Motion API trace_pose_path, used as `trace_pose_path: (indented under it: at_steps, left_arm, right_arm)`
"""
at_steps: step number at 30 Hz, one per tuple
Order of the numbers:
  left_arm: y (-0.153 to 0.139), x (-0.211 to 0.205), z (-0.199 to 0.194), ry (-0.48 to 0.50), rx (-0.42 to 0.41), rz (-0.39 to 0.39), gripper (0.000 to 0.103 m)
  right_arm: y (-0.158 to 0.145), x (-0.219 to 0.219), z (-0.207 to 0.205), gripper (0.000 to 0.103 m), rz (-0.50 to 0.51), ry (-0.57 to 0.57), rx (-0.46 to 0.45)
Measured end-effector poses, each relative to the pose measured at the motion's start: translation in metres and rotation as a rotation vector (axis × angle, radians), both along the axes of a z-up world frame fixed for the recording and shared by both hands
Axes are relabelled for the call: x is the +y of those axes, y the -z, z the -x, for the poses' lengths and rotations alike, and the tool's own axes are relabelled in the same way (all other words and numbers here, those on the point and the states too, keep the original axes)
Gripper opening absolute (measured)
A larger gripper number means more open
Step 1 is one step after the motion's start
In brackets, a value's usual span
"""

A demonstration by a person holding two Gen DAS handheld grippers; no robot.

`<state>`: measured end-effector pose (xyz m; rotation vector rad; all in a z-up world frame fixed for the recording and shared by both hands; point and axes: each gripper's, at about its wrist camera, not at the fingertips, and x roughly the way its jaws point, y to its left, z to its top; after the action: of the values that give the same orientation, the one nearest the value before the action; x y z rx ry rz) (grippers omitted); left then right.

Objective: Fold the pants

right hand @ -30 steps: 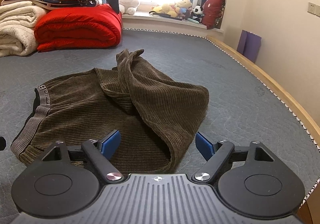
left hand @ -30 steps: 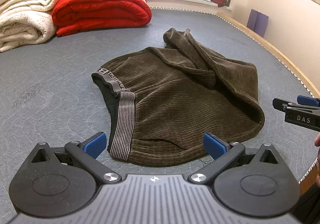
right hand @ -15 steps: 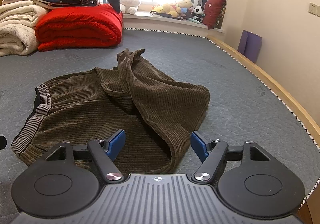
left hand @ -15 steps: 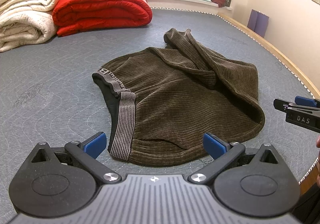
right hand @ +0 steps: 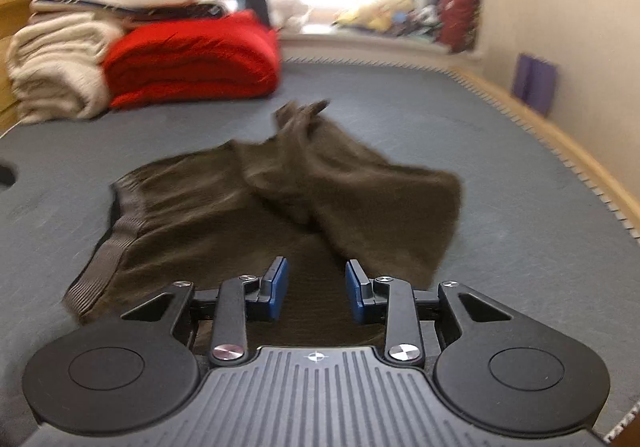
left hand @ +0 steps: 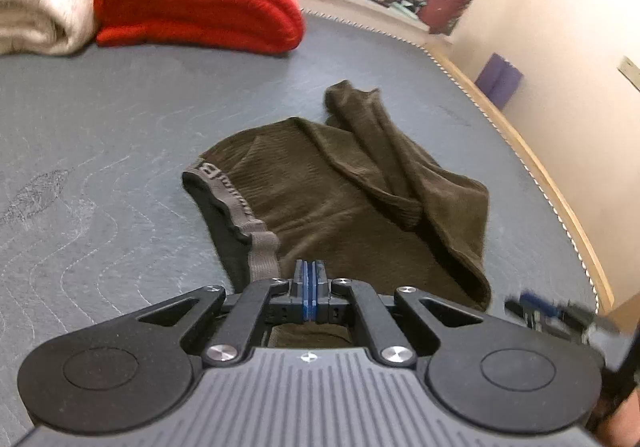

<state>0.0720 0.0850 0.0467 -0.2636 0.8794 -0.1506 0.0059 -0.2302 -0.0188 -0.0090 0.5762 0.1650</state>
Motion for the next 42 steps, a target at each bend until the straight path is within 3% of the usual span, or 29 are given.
trace_pose_path:
  at_steps: [3,4,5,6,8,9,13,16,18,20,22,28,33,35,36,39,42]
  left_arm:
    - [0.039,0.024,-0.023,-0.033,0.051,0.019,0.003]
    - [0.056,0.031,-0.027,-0.053,0.091,0.035,0.003]
    - [0.078,0.04,-0.034,-0.087,0.191,0.062,0.003]
    - [0.095,0.048,-0.041,-0.139,0.289,0.119,0.005]
    - [0.113,0.064,-0.05,-0.187,0.351,0.285,0.007]
    - [0.114,0.066,-0.054,-0.184,0.351,0.296,0.009]
    - [0.124,0.07,-0.063,-0.201,0.325,0.295,0.036]
    - [0.142,0.067,-0.069,-0.194,0.332,0.329,0.049]
    - [0.152,0.068,-0.076,-0.217,0.352,0.36,0.049]
    - [0.154,0.064,-0.081,-0.17,0.318,0.396,0.054]
    - [0.158,0.06,-0.085,-0.155,0.326,0.384,0.056]
    - [0.185,0.048,-0.106,-0.178,0.374,0.342,0.056]
    - [0.188,0.033,-0.118,-0.139,0.302,0.325,0.057]
    - [0.187,0.026,-0.119,-0.121,0.279,0.296,0.056]
    - [0.185,0.024,-0.119,-0.112,0.272,0.275,0.054]
    - [0.179,0.02,-0.114,-0.086,0.254,0.207,0.029]
    - [0.165,0.022,-0.109,-0.068,0.222,0.203,0.021]
  right_arm:
    - [0.009,0.011,-0.008,0.033,-0.01,-0.077,0.081]
    - [0.012,0.015,-0.01,0.033,-0.019,-0.1,0.114]
    - [0.015,0.018,-0.014,0.034,-0.034,-0.114,0.143]
    - [0.018,0.02,-0.018,0.034,-0.059,-0.126,0.181]
    - [0.026,0.024,-0.026,0.035,-0.12,-0.14,0.262]
    - [0.031,0.025,-0.032,0.036,-0.154,-0.136,0.306]
    - [0.05,0.026,-0.053,0.04,-0.319,-0.084,0.465]
    - [0.068,0.022,-0.068,0.045,-0.437,-0.006,0.575]
    - [0.079,0.021,-0.075,0.045,-0.482,0.041,0.639]
    - [0.087,0.022,-0.08,0.045,-0.526,0.061,0.683]
    - [0.092,0.024,-0.086,0.045,-0.559,0.063,0.706]
    - [0.109,0.03,-0.098,0.045,-0.593,0.106,0.772]
    - [0.109,0.035,-0.105,0.045,-0.594,0.127,0.741]
    - [0.109,0.036,-0.104,0.039,-0.593,0.135,0.722]
    - [0.108,0.037,-0.104,0.03,-0.58,0.135,0.708]
    - [0.106,0.041,-0.103,0.018,-0.56,0.125,0.679]
    - [0.101,0.045,-0.099,0.012,-0.534,0.104,0.641]
